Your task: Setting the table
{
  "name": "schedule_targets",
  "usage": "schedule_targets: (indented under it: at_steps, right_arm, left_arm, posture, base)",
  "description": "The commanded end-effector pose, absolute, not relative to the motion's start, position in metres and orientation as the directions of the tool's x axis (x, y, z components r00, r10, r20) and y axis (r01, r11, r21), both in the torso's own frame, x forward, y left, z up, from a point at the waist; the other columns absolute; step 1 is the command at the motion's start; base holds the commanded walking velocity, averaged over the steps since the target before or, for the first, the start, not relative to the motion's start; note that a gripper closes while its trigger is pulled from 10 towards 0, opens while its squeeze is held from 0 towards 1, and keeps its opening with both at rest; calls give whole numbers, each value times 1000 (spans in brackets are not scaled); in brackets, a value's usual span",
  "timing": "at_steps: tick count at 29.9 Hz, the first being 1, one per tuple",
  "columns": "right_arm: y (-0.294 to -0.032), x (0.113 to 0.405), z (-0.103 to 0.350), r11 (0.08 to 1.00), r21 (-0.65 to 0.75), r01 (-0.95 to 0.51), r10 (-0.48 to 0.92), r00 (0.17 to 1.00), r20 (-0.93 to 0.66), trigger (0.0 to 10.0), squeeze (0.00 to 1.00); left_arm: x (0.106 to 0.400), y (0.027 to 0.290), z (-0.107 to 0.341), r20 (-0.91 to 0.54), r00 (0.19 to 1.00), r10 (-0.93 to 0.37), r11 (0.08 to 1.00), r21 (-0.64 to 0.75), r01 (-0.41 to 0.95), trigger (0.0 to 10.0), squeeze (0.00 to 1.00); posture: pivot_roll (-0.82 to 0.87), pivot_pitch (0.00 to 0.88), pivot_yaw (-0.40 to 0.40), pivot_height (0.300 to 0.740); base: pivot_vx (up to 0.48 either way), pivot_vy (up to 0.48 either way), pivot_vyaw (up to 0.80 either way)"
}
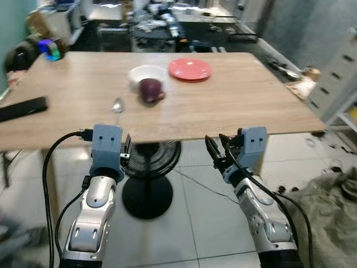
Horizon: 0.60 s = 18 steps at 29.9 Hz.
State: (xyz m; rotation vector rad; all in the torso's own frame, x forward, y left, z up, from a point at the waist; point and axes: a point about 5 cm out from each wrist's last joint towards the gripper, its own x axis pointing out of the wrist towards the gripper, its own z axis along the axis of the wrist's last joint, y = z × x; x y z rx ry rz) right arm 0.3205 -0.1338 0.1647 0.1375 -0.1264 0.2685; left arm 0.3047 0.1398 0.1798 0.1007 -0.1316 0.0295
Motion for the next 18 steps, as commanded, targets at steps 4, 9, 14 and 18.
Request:
schedule_targets:
  at_steps: [4, 9, 14, 18]
  right_arm:
    - [-134, 322, 166, 958, 110, -264, 247, 958, 143, 10000, 0]
    - [-130, 322, 170, 951, 109, -289, 271, 950, 156, 10000, 0]
    - [-124, 321, 172, 936, 109, -334, 315, 935, 161, 10000, 0]
    - [-115, 320, 172, 913, 108, -394, 375, 913, 159, 10000, 0]
  left_arm:
    - [304, 137, 175, 114, 993, 13, 994, 106, -25, 10000, 24]
    - [305, 138, 175, 116, 993, 15, 994, 106, -27, 10000, 20]
    - [305, 137, 176, 126, 992, 13, 992, 119, -28, 10000, 20]
    - [305, 137, 179, 152, 988, 27, 989, 137, -49, 10000, 16]
  posture:
    - [1, 0, 16, 740]
    - [1, 0, 15, 740]
    - [0, 0, 16, 740]
    - [2, 0, 13, 740]
  base:
    - [480, 0, 0]
    - [480, 0, 0]
    - [480, 0, 0]
    - [480, 0, 0]
